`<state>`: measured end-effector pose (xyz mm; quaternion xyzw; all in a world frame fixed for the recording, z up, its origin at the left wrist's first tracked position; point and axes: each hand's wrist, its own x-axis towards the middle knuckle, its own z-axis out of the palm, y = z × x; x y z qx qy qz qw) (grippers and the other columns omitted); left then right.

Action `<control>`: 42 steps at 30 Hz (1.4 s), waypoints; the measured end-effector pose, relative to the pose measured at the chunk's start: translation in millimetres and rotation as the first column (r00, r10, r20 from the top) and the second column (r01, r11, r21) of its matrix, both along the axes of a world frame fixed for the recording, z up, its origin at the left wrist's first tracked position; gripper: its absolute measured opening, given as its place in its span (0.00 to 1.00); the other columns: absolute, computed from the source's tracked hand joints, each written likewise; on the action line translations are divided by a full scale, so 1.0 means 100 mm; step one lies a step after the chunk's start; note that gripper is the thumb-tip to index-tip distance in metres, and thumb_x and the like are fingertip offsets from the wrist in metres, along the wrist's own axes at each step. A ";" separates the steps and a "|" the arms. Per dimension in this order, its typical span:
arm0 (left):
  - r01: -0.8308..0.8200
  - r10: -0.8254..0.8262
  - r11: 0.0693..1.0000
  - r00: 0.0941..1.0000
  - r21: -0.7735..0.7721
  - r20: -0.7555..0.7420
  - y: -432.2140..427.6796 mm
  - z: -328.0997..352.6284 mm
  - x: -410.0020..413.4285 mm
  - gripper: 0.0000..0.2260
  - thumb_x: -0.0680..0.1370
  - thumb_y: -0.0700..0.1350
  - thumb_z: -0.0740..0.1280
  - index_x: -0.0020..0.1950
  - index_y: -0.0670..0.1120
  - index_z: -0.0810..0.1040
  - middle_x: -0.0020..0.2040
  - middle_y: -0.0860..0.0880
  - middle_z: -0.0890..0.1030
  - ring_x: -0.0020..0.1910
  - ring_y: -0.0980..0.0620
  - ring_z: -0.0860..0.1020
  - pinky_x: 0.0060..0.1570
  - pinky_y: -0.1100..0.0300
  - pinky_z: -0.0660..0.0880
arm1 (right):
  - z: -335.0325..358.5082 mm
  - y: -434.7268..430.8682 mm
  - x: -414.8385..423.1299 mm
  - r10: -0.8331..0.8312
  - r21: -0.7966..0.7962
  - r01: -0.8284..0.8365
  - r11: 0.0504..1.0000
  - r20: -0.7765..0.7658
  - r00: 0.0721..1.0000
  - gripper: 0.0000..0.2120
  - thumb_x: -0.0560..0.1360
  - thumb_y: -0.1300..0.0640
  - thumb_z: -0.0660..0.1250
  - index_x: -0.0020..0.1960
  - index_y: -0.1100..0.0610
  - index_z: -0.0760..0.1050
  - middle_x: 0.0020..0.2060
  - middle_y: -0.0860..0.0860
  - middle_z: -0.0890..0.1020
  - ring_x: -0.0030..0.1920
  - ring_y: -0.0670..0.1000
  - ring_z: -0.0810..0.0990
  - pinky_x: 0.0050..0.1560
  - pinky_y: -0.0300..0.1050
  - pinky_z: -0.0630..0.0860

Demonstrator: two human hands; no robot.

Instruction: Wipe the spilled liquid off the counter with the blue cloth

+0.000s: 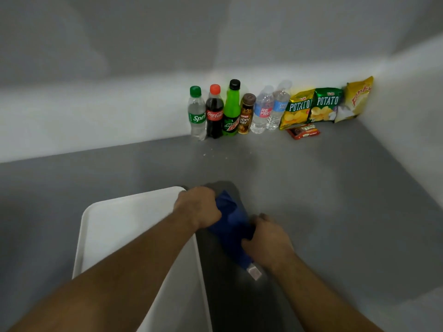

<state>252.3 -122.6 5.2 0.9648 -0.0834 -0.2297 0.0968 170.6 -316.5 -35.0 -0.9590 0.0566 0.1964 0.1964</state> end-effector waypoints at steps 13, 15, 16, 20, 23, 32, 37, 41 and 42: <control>-0.571 0.528 0.609 0.810 -0.551 -0.256 0.81 0.16 -2.10 0.04 0.71 0.43 0.70 0.40 0.43 0.79 0.37 0.45 0.81 0.37 0.50 0.77 0.40 0.53 0.74 | 0.39 -0.03 -1.20 0.037 0.515 -0.072 0.854 0.077 0.996 0.12 0.74 0.58 0.71 0.51 0.43 0.74 0.43 0.39 0.82 0.44 0.39 0.81 0.40 0.31 0.72; -0.626 0.572 0.539 0.763 -0.563 -0.301 1.01 0.17 -2.33 0.09 0.70 0.44 0.70 0.43 0.38 0.77 0.36 0.45 0.77 0.36 0.50 0.74 0.40 0.53 0.72 | 0.46 0.14 -1.28 0.055 0.594 -0.068 0.801 0.040 0.998 0.17 0.74 0.63 0.70 0.54 0.42 0.75 0.47 0.37 0.83 0.49 0.39 0.82 0.46 0.32 0.75; -0.646 0.586 0.523 0.746 -0.556 -0.316 1.11 0.16 -2.44 0.11 0.70 0.43 0.70 0.45 0.36 0.76 0.36 0.45 0.76 0.37 0.50 0.73 0.39 0.53 0.71 | 0.46 0.23 -1.31 0.068 0.606 -0.067 0.793 0.021 0.997 0.20 0.74 0.64 0.69 0.56 0.41 0.75 0.49 0.38 0.83 0.50 0.39 0.82 0.49 0.33 0.76; -0.679 0.622 0.547 0.722 -0.490 -0.305 1.42 0.03 -2.85 0.07 0.72 0.42 0.71 0.45 0.38 0.79 0.39 0.41 0.82 0.36 0.49 0.79 0.38 0.55 0.77 | 0.38 0.59 -1.43 0.135 0.558 -0.104 0.823 -0.016 0.991 0.26 0.74 0.66 0.68 0.64 0.40 0.73 0.57 0.38 0.79 0.56 0.40 0.79 0.56 0.35 0.73; -0.672 0.601 0.594 0.736 -0.442 -0.312 1.55 -0.11 -3.06 0.03 0.73 0.43 0.73 0.44 0.45 0.82 0.40 0.47 0.85 0.40 0.49 0.84 0.41 0.54 0.82 | 0.28 0.79 -1.50 0.107 0.494 -0.078 0.866 -0.031 0.994 0.26 0.74 0.67 0.67 0.64 0.42 0.74 0.53 0.42 0.80 0.55 0.45 0.80 0.54 0.38 0.73; -0.509 0.498 0.840 0.861 -0.185 -0.108 1.69 -0.22 -3.18 0.08 0.73 0.53 0.72 0.47 0.52 0.78 0.40 0.55 0.81 0.38 0.55 0.80 0.37 0.60 0.77 | 0.17 0.96 -1.68 0.017 0.287 -0.078 0.955 0.210 0.978 0.22 0.73 0.67 0.70 0.63 0.51 0.79 0.51 0.48 0.81 0.49 0.50 0.81 0.54 0.42 0.77; -0.127 0.148 0.986 0.961 -0.105 0.232 1.62 -0.25 -3.40 0.17 0.76 0.58 0.66 0.63 0.55 0.74 0.59 0.53 0.77 0.55 0.50 0.77 0.54 0.51 0.79 | 0.23 1.07 -2.00 0.361 -0.017 -0.376 0.926 0.332 0.872 0.13 0.71 0.61 0.72 0.55 0.52 0.83 0.50 0.51 0.82 0.50 0.55 0.79 0.47 0.49 0.78; -0.040 0.054 0.996 0.983 -0.083 0.173 1.57 -0.29 -3.39 0.17 0.78 0.57 0.61 0.64 0.56 0.77 0.62 0.54 0.76 0.58 0.50 0.76 0.61 0.53 0.73 | 0.25 1.04 -2.23 0.375 -0.009 -0.391 0.921 0.304 0.876 0.08 0.72 0.59 0.73 0.51 0.54 0.84 0.50 0.52 0.84 0.52 0.57 0.79 0.51 0.51 0.78; -0.050 0.065 0.994 0.984 -0.094 0.163 1.60 -0.28 -3.36 0.17 0.78 0.59 0.60 0.63 0.56 0.78 0.61 0.54 0.77 0.57 0.51 0.76 0.60 0.53 0.73 | 0.25 1.02 -2.27 0.346 0.040 -0.377 0.925 0.318 0.883 0.07 0.73 0.58 0.73 0.51 0.54 0.83 0.50 0.51 0.83 0.52 0.56 0.79 0.52 0.51 0.77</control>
